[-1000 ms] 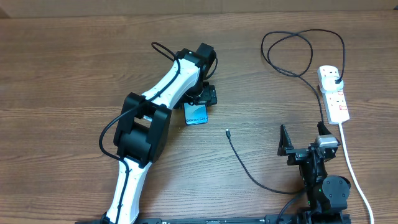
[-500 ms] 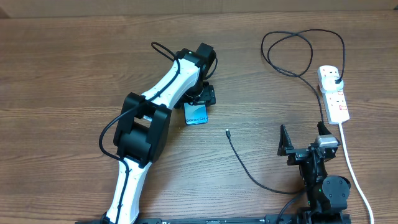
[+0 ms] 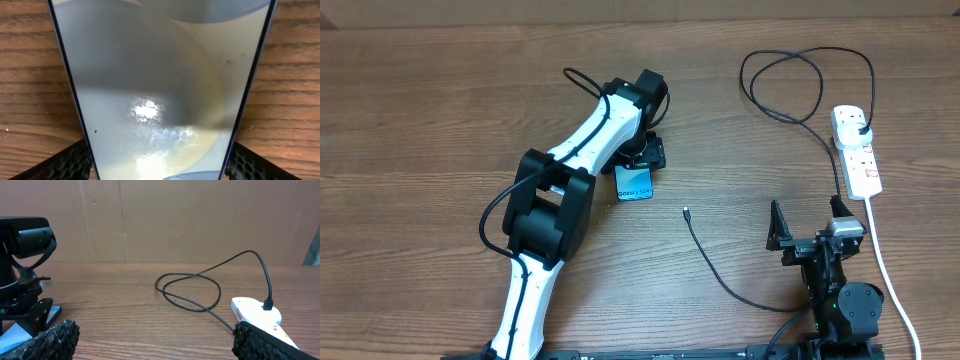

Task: Plug charger to phone and switch on socket
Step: 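Close the left gripper on the phone's top edge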

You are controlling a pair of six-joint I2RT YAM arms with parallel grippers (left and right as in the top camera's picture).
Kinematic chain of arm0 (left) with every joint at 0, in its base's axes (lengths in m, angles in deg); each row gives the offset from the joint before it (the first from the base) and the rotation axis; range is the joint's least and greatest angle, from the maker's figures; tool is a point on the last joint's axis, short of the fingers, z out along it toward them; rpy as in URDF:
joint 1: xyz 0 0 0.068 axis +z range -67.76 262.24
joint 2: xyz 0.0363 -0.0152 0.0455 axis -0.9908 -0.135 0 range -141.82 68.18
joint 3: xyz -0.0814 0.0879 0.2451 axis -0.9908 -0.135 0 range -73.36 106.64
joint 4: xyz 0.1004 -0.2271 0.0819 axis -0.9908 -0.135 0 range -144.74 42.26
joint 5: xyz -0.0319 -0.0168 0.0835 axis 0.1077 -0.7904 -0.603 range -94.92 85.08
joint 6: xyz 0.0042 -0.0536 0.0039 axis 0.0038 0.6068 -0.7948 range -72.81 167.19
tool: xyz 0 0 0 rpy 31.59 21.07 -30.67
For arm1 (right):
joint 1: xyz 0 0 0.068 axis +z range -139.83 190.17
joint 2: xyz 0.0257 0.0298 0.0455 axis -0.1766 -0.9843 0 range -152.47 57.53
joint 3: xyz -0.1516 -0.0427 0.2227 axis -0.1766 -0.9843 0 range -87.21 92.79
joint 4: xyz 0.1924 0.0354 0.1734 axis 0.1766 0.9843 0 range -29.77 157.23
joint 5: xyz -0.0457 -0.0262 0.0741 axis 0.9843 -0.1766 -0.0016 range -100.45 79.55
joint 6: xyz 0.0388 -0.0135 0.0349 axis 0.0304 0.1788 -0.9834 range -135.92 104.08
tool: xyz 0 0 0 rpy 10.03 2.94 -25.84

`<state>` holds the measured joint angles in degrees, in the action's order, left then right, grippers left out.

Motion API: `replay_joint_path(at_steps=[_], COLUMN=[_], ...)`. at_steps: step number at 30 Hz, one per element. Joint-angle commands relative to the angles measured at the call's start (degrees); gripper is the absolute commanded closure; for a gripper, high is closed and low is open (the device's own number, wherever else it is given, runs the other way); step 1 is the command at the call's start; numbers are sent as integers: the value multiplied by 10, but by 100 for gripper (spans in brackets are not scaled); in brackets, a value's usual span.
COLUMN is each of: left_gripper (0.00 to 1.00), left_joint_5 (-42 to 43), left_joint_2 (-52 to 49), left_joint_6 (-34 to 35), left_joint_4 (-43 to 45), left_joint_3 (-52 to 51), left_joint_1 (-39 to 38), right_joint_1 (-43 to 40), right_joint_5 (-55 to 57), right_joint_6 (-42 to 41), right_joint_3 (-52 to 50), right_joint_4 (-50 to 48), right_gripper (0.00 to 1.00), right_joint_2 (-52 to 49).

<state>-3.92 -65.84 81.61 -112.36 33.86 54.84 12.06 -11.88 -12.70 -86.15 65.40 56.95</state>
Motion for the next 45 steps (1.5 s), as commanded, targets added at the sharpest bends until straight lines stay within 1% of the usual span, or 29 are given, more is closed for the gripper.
replay_joint_path(at_steps=[1,10,15,19,21,22,23,26,29,32,37,45], left_gripper=[13,14,15,14,12,8,1,0,0,7,12,14], left_joint_5=[6,7,7,2,-2,-4,-4,-6,-6,-6,-6,-5], left_joint_2=[-7,-7,-7,-7,-7,-7,-7,-7,-7,-7,-7,-7], left_joint_6=[3,3,2,-10,-17,-17,-19,-19,-19,-19,-23,-23], left_joint_4=[-2,-27,-29,-25,-20,-18,-14,-4,0,0,0,-5], left_joint_3=[-10,15,18,18,18,18,18,17,16,16,16,17], left_joint_1=[3,16,20,20,20,20,20,20,20,20,20,20], right_joint_1=[0,0,0,0,0,0,0,0,0,0,0,0], right_joint_5=[3,3,3,3,3,3,3,3,3,3,3,3], right_joint_6=[1,0,1,1,1,1,1,1,1,1,0,1], right_joint_3=[-6,-6,-6,-6,-6,-6,-6,-6,-6,-6,-6,-6], right_joint_4=[-3,-3,-3,-3,-3,-3,-3,-3,-3,-3,-3,-3], right_gripper=[0,0,0,0,0,0,0,0,0,0,0,0], right_joint_2=[3,3,3,3,3,3,3,3,3,3,3,3])
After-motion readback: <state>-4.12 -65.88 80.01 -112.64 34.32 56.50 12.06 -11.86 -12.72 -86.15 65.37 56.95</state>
